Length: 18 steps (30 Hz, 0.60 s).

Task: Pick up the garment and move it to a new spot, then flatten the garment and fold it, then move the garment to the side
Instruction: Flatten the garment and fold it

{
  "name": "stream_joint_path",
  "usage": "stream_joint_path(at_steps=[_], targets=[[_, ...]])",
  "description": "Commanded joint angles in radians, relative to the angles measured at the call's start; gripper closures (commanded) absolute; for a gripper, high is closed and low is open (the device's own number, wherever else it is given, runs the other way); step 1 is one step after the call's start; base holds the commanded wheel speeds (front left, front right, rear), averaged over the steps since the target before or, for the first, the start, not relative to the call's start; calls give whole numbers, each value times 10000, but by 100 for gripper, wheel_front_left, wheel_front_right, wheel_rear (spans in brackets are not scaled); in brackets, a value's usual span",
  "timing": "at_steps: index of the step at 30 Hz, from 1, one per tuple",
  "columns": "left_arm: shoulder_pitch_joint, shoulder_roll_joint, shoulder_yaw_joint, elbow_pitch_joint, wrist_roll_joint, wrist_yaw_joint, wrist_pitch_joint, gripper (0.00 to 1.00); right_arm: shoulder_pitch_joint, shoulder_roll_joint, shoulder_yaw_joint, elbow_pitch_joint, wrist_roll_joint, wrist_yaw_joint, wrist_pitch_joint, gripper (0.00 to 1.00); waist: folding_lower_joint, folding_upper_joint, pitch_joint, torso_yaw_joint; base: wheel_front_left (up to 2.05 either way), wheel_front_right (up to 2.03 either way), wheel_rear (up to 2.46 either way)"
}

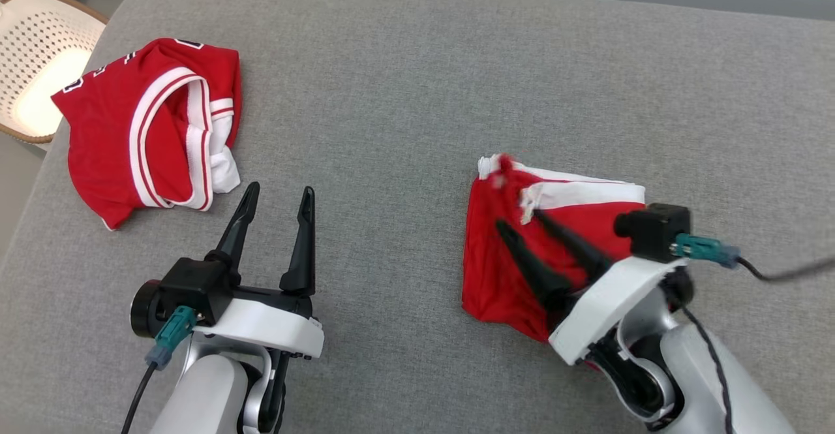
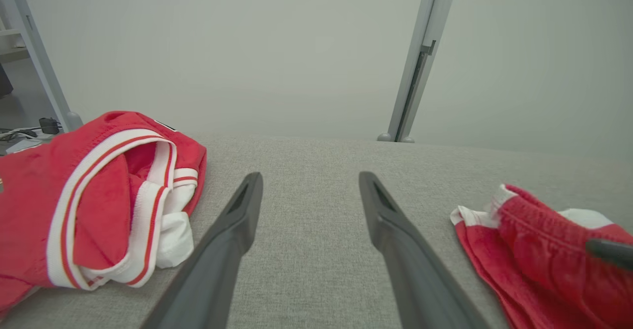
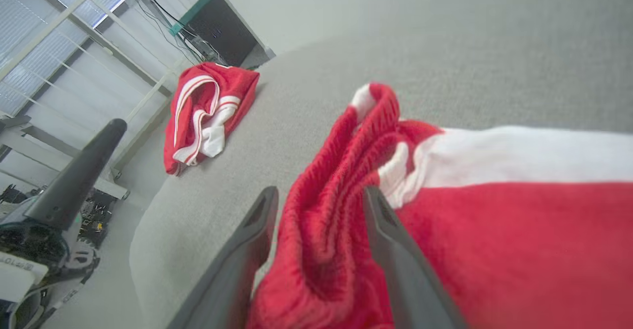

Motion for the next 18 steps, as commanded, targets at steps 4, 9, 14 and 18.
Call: stream_joint_path(at_steps=[4, 9, 14, 18], targets=[[53, 132, 96, 32, -36, 16, -47, 0, 7, -689, 82, -341, -1924, -2, -2596, 0, 0, 0, -196, -318, 0, 0, 0], [208, 319, 235, -14, -86, 119, -22, 0, 635, -1033, -1169, -98, -3219, -1, -4242, 0, 0, 0, -426, -719, 0, 0, 0], [479, 481, 406, -89, -183, 265, 27, 0, 1221, -1005, -2564, -41, -3625, -2, -4776, 0, 0, 0, -618, -1053, 0, 0, 0], [811, 666, 610, -263, -265, 435, 51, 0, 1848, -908, -3628, -146, -3909, -2, -4901, 0, 0, 0, -809, -1360, 0, 0, 0]])
